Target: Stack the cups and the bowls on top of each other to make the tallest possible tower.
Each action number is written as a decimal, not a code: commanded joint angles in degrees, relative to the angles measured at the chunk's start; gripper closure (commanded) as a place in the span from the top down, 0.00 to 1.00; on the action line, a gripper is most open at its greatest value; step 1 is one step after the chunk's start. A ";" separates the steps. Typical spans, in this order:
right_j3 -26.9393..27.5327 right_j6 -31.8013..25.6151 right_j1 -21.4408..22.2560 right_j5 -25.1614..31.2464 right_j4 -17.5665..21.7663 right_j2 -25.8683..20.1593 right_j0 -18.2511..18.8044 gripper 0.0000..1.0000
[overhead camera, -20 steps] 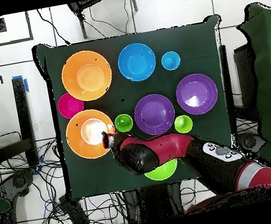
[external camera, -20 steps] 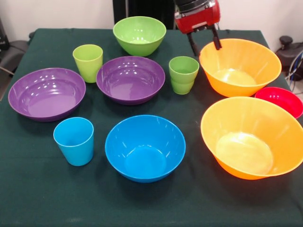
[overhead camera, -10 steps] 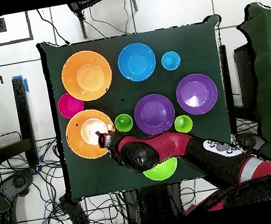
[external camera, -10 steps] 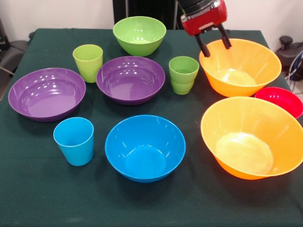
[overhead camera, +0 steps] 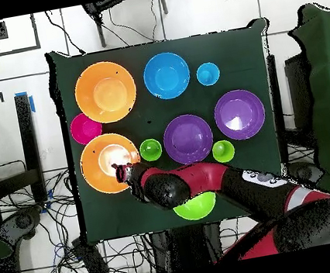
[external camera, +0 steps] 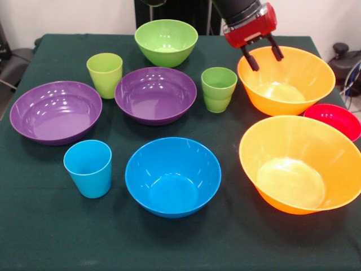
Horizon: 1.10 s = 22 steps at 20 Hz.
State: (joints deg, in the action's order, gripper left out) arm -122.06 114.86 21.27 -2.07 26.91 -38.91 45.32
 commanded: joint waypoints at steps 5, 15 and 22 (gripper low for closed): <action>0.32 1.35 7.43 6.82 0.18 -2.05 -1.17 1.00; -3.03 0.05 15.54 15.19 -3.40 -5.61 2.85 1.00; -1.79 0.95 12.94 13.99 -1.28 -4.34 2.19 1.00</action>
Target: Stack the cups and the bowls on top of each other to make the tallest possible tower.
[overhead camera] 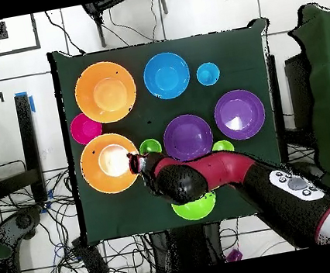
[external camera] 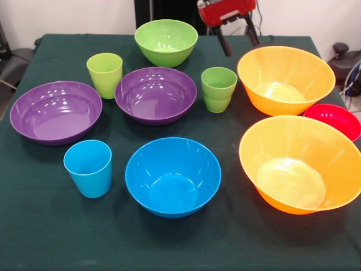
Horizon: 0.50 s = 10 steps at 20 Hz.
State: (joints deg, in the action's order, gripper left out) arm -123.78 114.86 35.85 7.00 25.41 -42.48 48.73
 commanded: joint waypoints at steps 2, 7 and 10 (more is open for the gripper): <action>2.17 0.45 -4.46 4.31 1.50 1.08 -1.99 1.00; 7.50 -2.77 -10.32 3.58 5.35 3.49 -3.05 1.00; 10.11 -4.50 -12.74 4.25 6.80 3.21 -3.06 1.00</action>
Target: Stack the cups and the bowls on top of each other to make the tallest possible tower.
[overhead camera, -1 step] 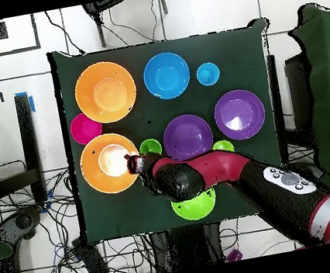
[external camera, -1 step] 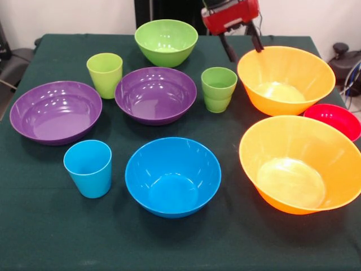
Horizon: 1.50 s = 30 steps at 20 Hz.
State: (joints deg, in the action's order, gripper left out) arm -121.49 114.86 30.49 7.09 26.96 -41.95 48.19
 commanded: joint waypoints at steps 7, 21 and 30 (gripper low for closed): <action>14.94 -7.39 -12.63 7.80 6.61 2.06 -2.70 1.00; 19.44 -9.23 -12.71 14.04 6.78 0.53 -3.23 1.00; 19.21 -8.64 -12.85 12.80 8.31 0.68 -3.55 1.00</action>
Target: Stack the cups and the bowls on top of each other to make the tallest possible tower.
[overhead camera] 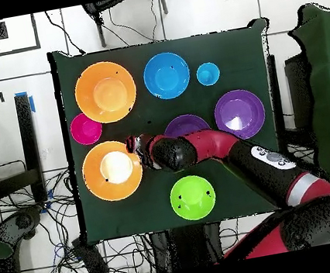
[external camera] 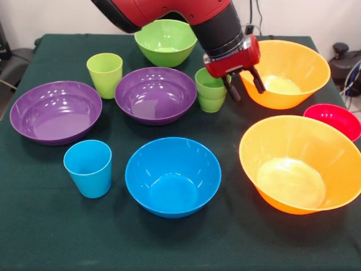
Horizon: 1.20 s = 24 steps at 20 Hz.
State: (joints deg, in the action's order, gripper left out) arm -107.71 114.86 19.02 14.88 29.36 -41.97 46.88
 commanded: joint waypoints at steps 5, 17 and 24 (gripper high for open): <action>3.45 -8.91 0.39 6.03 5.18 -0.84 -1.71 1.00; -3.92 -9.04 8.20 13.79 0.38 -9.88 3.79 1.00; 1.50 -7.94 3.41 12.61 3.26 -6.57 0.76 1.00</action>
State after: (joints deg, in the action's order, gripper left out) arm -109.70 114.86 26.06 22.66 29.59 -49.15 50.45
